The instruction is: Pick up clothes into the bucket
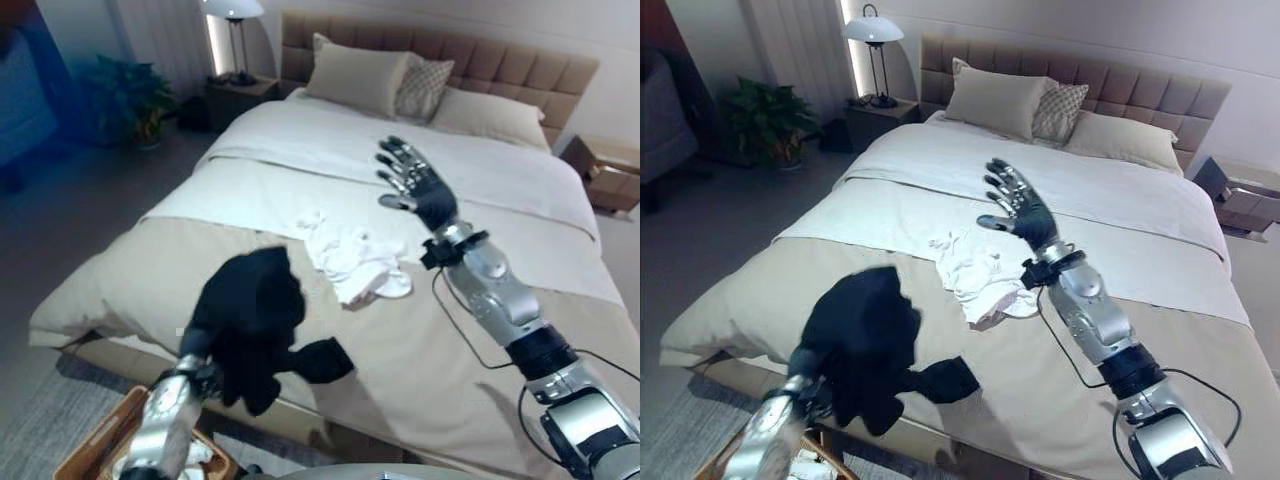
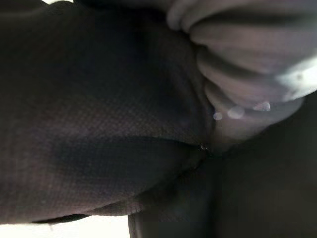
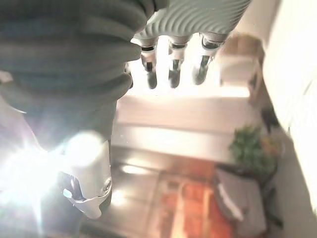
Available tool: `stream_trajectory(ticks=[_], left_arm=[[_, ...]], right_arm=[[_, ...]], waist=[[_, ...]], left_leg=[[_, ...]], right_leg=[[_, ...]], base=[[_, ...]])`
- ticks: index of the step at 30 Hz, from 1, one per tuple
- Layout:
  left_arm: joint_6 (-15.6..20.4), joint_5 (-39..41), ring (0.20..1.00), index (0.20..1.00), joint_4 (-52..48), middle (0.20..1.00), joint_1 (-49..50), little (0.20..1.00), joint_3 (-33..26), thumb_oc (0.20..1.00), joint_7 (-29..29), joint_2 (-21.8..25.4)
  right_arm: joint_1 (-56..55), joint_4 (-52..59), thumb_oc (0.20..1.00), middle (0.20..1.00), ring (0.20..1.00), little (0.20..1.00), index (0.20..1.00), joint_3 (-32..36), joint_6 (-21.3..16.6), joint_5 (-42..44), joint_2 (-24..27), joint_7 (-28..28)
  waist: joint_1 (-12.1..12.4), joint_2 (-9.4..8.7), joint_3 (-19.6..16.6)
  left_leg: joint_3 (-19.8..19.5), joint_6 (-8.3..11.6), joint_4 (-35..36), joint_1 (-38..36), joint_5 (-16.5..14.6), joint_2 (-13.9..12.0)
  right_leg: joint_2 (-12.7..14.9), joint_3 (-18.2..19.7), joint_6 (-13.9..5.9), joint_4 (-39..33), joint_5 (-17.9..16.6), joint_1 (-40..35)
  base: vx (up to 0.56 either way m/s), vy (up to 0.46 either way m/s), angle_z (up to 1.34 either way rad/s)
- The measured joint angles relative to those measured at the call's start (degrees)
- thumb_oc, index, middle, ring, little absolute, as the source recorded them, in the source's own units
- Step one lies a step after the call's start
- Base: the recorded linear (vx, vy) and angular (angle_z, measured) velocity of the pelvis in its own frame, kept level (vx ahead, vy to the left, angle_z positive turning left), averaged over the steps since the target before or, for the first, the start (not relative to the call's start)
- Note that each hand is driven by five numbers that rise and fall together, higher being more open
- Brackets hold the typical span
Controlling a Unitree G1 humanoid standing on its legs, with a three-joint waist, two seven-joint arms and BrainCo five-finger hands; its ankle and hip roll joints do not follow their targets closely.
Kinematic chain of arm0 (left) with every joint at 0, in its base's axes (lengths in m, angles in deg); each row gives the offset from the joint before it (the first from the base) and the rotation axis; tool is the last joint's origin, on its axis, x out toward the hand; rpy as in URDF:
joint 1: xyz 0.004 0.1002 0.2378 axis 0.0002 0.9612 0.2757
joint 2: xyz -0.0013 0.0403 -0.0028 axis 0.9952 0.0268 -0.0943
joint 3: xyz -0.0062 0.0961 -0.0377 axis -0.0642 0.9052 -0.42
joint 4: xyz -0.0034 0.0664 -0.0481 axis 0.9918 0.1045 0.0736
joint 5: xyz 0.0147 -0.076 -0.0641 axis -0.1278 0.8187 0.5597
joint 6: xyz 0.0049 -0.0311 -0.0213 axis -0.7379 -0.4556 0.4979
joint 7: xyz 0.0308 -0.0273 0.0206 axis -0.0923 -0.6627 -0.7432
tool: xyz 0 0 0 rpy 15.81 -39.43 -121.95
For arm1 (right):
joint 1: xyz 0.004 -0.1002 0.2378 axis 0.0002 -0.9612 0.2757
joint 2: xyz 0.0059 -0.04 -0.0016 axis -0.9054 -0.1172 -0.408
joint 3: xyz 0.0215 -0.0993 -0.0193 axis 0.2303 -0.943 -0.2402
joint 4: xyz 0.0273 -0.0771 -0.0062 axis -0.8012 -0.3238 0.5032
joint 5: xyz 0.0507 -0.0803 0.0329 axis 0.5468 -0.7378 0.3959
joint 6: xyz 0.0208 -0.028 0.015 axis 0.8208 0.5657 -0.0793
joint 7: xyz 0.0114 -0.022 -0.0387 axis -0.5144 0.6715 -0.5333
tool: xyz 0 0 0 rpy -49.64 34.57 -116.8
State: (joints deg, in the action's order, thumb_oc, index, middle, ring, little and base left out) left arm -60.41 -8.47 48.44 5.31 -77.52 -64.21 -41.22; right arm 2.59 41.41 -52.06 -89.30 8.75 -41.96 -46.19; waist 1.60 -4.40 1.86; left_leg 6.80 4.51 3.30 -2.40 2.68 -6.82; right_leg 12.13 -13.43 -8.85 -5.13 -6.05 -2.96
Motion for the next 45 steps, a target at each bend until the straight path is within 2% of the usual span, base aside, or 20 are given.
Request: stream_trajectory(ticks=[1, 3, 6, 8, 12, 13, 14, 16, 18, 19, 21, 22, 26, 28, 31, 36, 38, 40, 45], left_arm=[[0.0, -0.8, 0.200, 0.200, 0.0, 0.200, 0.5, 0.200, -0.6, 0.200, 0.1, 0.1], [0.0, -1.6, 0.200, 0.200, 0.6, 0.200, 0.6, 0.200, -2.4, 0.200, -0.2, -0.1], [1.1, -2.6, 0.200, 0.200, 0.7, 0.200, 0.5, 0.200, -4.8, 0.200, -1.2, -0.3], [1.8, -3.6, 0.200, 0.200, 0.8, 0.200, 0.5, 0.200, -5.8, 0.200, -1.9, -0.4], [2.7, -4.9, 0.200, 0.200, 1.9, 0.200, -1.5, 0.200, -5.8, 0.200, -2.9, -0.3], [2.8, -5.9, 0.200, 0.200, 2.5, 0.200, -3.5, 0.200, -5.7, 0.200, -3.6, -0.7], [3.0, -6.0, 0.200, 0.200, 2.5, 0.200, -3.7, 0.200, -5.7, 0.200, -4.1, -0.7], [3.5, -8.2, 0.200, 0.200, 2.4, 0.200, -6.0, 0.200, -5.4, 0.200, -5.1, -1.0], [4.2, -8.9, 0.200, 0.200, 2.2, 0.200, -8.0, 0.200, -5.3, 0.200, -6.2, -0.8], [4.2, -10.2, 0.200, 0.200, 2.2, 0.200, -9.2, 0.200, -5.3, 0.200, -6.5, -0.8], [4.2, -10.4, 0.200, 0.200, 2.3, 0.200, -9.8, 0.200, -5.3, 0.200, -7.3, -0.7], [4.2, -10.4, 0.200, 0.200, 2.2, 0.200, -10.1, 0.200, -5.3, 0.200, -7.4, -0.5], [4.2, -10.5, 0.200, 0.200, 2.3, 0.200, -11.0, 0.200, -4.8, 0.200, -9.1, 2.0], [4.2, -12.5, 0.200, 0.200, 2.3, 0.200, -14.4, 0.200, -4.6, 0.200, -11.0, 2.7], [4.2, -13.9, 0.200, 0.200, 2.4, 0.200, -16.1, 0.200, -4.6, 0.200, -13.5, 2.7], [4.9, -15.5, 0.200, 0.200, 2.2, 0.200, -19.8, 0.200, -4.9, 0.200, -18.8, 3.9], [4.9, -17.0, 0.200, 0.200, 2.4, 0.200, -21.9, 0.200, -5.1, 0.200, -21.1, 4.1], [5.0, -17.1, 0.200, 0.200, 2.7, 0.200, -22.9, 0.200, -5.0, 0.200, -22.5, 4.4], [6.0, -17.1, 0.200, 0.200, 6.1, 0.200, -26.1, 0.200, -5.6, 0.200, -27.2, 8.6]], right_arm=[[-0.5, -0.3, 1.000, 1.000, 1.000, 1.000, 1.000, 0.6, -0.2, -0.7, 0.1, 0.0], [-2.2, -2.7, 1.000, 1.000, 1.000, 1.000, 1.000, 2.0, -0.4, -3.7, -0.3, 0.3], [-5.8, -6.1, 1.000, 1.000, 1.000, 1.000, 1.000, 3.8, -0.6, -7.5, -2.2, 0.6], [-8.5, -9.6, 1.000, 1.000, 1.000, 1.000, 1.000, 5.3, -0.8, -9.7, -4.3, 1.2], [-14.1, -16.1, 1.000, 1.000, 1.000, 1.000, 1.000, 8.1, -0.4, -14.6, -6.1, 2.9], [-16.9, -16.5, 1.000, 1.000, 1.000, 1.000, 1.000, 9.7, -0.2, -15.8, -6.4, 3.6], [-17.8, -16.7, 1.000, 1.000, 1.000, 1.000, 1.000, 9.7, -0.2, -16.9, -6.6, 3.9], [-21.8, -17.5, 1.000, 1.000, 1.000, 1.000, 1.000, 10.8, -1.1, -18.9, -7.5, 4.2], [-22.6, -20.2, 1.000, 1.000, 1.000, 1.000, 1.000, 10.7, -1.1, -19.8, -9.2, 4.1], [-24.1, -20.1, 1.000, 1.000, 1.000, 1.000, 1.000, 10.7, -1.4, -20.2, -9.4, 3.9], [-25.1, -20.2, 1.000, 1.000, 1.000, 1.000, 1.000, 10.6, -1.6, -20.5, -9.6, 3.7], [-25.8, -20.2, 1.000, 1.000, 1.000, 1.000, 1.000, 10.7, -1.6, -20.6, -9.8, 3.6], [-24.1, -19.9, 1.000, 1.000, 1.000, 1.000, 1.000, 10.5, -2.2, -20.5, -11.0, 3.4], [-20.7, -19.8, 1.000, 1.000, 1.000, 1.000, 1.000, 10.0, -2.4, -20.3, -12.0, 3.6], [-17.9, -19.9, 1.000, 1.000, 1.000, 1.000, 1.000, 7.5, -2.8, -19.4, -12.5, 3.9], [-15.0, -19.9, 1.000, 1.000, 1.000, 1.000, 1.000, 6.0, -3.3, -18.2, -12.4, 5.1], [-13.9, -19.8, 1.000, 1.000, 1.000, 1.000, 1.000, 5.9, -3.4, -17.7, -12.3, 5.8], [-13.7, -19.9, 1.000, 1.000, 1.000, 1.000, 1.000, 4.8, -3.6, -17.2, -12.0, 6.5], [-10.0, -19.4, 1.000, 1.000, 1.000, 1.000, 1.000, 2.1, -3.9, -17.0, -12.0, 7.2]], waist=[[0.9, 0.03, 0.0], [1.1, -0.02, 0.4], [2.6, -0.02, 1.2], [2.6, -0.13, 1.4], [3.9, -0.05, 2.1], [3.3, 0.02, 3.2], [3.7, 0.20, 3.5], [3.8, 0.10, 4.5], [5.4, 0.55, 6.8], [5.5, 0.85, 7.8], [6.5, 1.21, 8.8], [6.7, 0.83, 9.0], [8.3, -0.29, 10.9], [8.8, -0.71, 14.7], [8.7, -1.32, 17.3], [8.9, -2.29, 19.4], [8.6, -2.52, 21.4], [8.4, -2.79, 21.6], [7.6, -4.21, 23.6]], left_leg=[[-0.1, 0.00, 0.0, 0.0, 0.0, 0.0], [-1.2, 0.01, -0.1, 0.0, 0.0, 0.1], [-1.8, 0.08, 0.0, 0.2, 0.0, 0.2], [-2.8, 0.15, -0.1, 0.3, 0.1, 0.3], [-5.8, 0.10, -1.2, 2.7, 0.1, 0.8], [-8.6, 0.11, -2.6, 3.5, 0.2, 1.4], [-9.2, 0.10, -2.8, 4.3, 0.2, 1.6], [-14.2, 0.69, -5.1, 6.7, 0.7, 2.5], [-18.2, 1.16, -6.8, 9.2, 0.9, 2.8], [-21.1, 1.47, -7.7, 11.4, 1.0, 3.2], [-24.3, 2.10, -8.6, 14.1, 0.3, 3.7], [-25.1, 2.05, -9.2, 15.1, 0.3, 3.9], [-27.1, 2.10, -12.2, 20.5, 0.7, 5.2], [-28.3, 2.25, -14.9, 24.3, 0.7, 5.9], [-28.1, 2.36, -17.2, 25.5, 0.5, 6.8], [-28.0, 2.52, -21.2, 31.1, -0.6, 7.2], [-28.1, 2.48, -22.8, 33.1, -1.2, 7.7], [-28.1, 2.18, -24.7, 35.2, -1.3, 8.2], [-27.2, 2.08, -29.4, 40.1, -2.7, 8.2]], right_leg=[[0.0, -0.1, -0.01, 0.0, 0.0, 0.0], [0.1, -1.3, -0.19, 0.0, 0.2, -0.8], [0.2, -2.0, -0.25, 0.0, 0.6, -1.1], [0.2, -3.0, -0.26, 0.0, 0.9, -1.9], [0.6, -5.7, -0.74, 1.4, 2.1, -2.0], [1.1, -8.1, -0.59, 1.9, 2.6, -2.9], [1.1, -8.7, -0.86, 2.4, 3.0, -3.0], [1.4, -13.8, -1.05, 3.7, 4.3, -4.3], [1.2, -17.3, -1.36, 6.0, 6.4, -4.3], [1.2, -20.3, -1.24, 7.1, 7.4, -4.1], [1.5, -22.7, -1.54, 10.4, 9.7, -2.8], [2.2, -23.3, -1.25, 11.7, 10.9, -2.2], [4.0, -24.3, -0.72, 19.8, 14.5, 3.6], [5.7, -24.5, 0.00, 25.4, 16.3, 7.7], [7.8, -23.9, 0.22, 29.3, 17.6, 9.5], [8.3, -22.1, 1.36, 33.3, 18.9, 15.5], [9.2, -21.6, 1.63, 35.2, 19.6, 17.5], [9.9, -21.0, 1.70, 36.6, 19.8, 19.8], [10.4, -18.4, 1.83, 40.0, 19.9, 25.0]], base=[[0.00, 0.022, 0.15], [0.00, 0.010, 0.23], [0.00, 0.011, 0.13], [-0.01, 0.018, 0.20], [-0.04, 0.006, 0.46], [-0.07, -0.024, 0.67], [-0.12, -0.053, 1.06], [-0.11, -0.056, 1.08], [-0.14, -0.070, 1.12], [-0.06, -0.099, 1.01], [-0.03, -0.081, 0.90], [-0.06, 0.004, 0.67], [-0.13, 0.034, 0.30], [-0.09, 0.049, 0.22], [-0.07, 0.026, 0.01], [-0.08, 0.018, -0.08], [-0.07, 0.034, -0.01], [-0.09, 0.042, -0.04], [-0.05, 0.010, -0.17]])
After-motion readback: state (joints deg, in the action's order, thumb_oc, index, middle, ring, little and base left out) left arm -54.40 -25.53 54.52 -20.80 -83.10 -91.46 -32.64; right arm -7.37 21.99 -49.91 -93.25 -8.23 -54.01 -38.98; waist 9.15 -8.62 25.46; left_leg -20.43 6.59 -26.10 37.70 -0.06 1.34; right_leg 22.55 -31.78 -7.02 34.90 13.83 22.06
